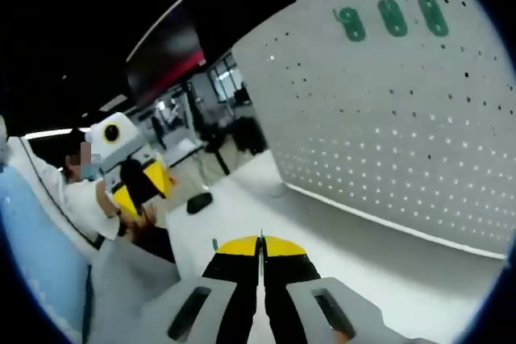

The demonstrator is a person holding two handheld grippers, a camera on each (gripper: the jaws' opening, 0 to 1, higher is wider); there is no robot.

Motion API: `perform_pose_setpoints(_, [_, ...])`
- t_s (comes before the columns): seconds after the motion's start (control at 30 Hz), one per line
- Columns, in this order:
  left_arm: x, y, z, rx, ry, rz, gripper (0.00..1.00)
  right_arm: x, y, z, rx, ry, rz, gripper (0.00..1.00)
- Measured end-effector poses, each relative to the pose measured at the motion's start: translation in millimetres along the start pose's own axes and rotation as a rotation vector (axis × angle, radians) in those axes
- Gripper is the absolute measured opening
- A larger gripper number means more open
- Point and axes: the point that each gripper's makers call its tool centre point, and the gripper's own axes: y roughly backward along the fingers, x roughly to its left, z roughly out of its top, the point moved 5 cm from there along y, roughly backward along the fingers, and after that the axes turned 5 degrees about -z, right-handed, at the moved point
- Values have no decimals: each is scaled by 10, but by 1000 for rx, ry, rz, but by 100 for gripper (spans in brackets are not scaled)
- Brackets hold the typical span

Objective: Insert the hook assembly into the mounting plate slot until the hook locks in place.

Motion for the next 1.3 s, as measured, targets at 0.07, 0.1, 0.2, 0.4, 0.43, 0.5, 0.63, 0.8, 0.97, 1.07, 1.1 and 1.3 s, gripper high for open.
perform_pose_setpoints(0.07, [-15,8,3,0,0,-7,15,74,5,22,-9,21,40,0])
perform_pose_setpoints(0.1, [-23,10,4,-1,1,-11,15,113,7,29,-12,32,57,0])
perform_pose_setpoints(0.2, [-41,12,10,-7,6,-21,14,169,14,58,-29,48,82,0])
perform_pose_setpoints(0.4, [-97,-15,3,-8,13,-53,14,319,66,151,-79,47,166,0])
perform_pose_setpoints(0.43, [-109,-19,5,-14,19,-60,13,338,75,164,-88,45,177,0])
perform_pose_setpoints(0.5, [-125,-23,8,-20,25,-72,13,375,98,195,-105,42,203,0])
perform_pose_setpoints(0.63, [-154,-27,29,-35,30,-91,12,437,125,241,-127,39,246,0])
perform_pose_setpoints(0.8, [-170,-22,55,-54,27,-106,8,496,142,262,-139,50,282,0])
perform_pose_setpoints(0.97, [-216,-31,71,-63,18,-136,5,521,149,266,-139,56,299,0])
perform_pose_setpoints(1.07, [-237,-39,76,-67,19,-151,5,542,148,267,-140,66,307,0])
perform_pose_setpoints(1.1, [-236,-41,75,-66,18,-151,5,547,145,268,-141,72,305,0])
perform_pose_setpoints(1.3, [-229,-56,58,-60,27,-156,4,570,134,285,-139,128,270,0])
